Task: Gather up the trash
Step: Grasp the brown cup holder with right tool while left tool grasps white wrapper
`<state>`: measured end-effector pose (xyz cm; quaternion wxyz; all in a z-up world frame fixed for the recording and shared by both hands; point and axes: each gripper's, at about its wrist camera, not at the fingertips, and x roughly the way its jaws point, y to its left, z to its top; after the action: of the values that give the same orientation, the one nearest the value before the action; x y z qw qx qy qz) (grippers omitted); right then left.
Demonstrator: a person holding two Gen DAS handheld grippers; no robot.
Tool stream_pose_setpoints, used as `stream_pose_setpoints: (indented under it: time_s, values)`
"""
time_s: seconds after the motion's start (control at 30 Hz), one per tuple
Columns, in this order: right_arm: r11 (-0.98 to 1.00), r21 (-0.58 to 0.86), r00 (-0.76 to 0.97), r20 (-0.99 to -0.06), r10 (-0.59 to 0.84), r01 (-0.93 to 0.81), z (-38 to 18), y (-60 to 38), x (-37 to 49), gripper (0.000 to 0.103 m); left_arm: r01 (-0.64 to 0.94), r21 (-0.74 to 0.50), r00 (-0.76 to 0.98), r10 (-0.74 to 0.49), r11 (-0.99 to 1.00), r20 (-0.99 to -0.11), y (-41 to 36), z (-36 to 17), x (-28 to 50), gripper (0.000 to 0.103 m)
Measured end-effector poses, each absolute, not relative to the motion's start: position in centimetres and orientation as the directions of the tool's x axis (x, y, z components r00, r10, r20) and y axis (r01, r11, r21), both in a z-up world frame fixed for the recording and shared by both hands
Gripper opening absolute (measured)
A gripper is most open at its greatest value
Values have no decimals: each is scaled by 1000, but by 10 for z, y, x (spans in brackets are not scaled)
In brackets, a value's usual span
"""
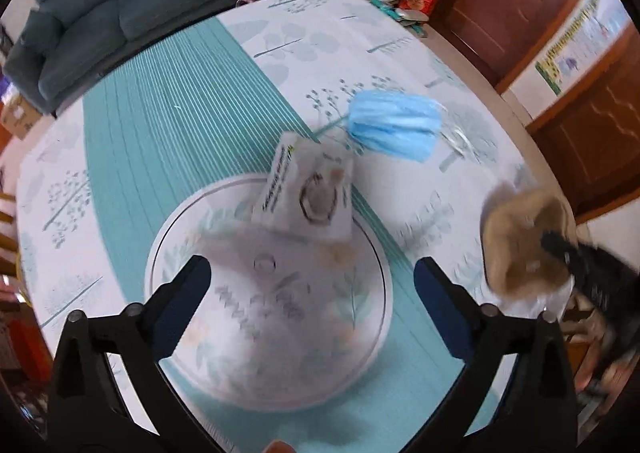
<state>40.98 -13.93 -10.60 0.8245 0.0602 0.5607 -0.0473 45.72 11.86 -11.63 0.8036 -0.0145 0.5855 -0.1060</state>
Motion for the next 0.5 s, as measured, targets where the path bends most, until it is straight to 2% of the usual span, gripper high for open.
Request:
stream_pose_setpoints:
  time_s: [0.1, 0.3, 0.5]
  values:
    - [989, 46, 379, -925, -11, 141, -106, -134, 416, 12, 140, -179, 258, -210, 974, -943, 117, -129, 480, 101]
    - [987, 43, 409, -912, -24, 154, -104, -133, 436, 12, 240, -124, 233, -181, 963, -955, 96, -152, 503, 101]
    - [989, 30, 406, -914, -30, 142, -106, -129, 457, 12, 244, -87, 215, -141, 966, -966, 86, -170, 519, 101]
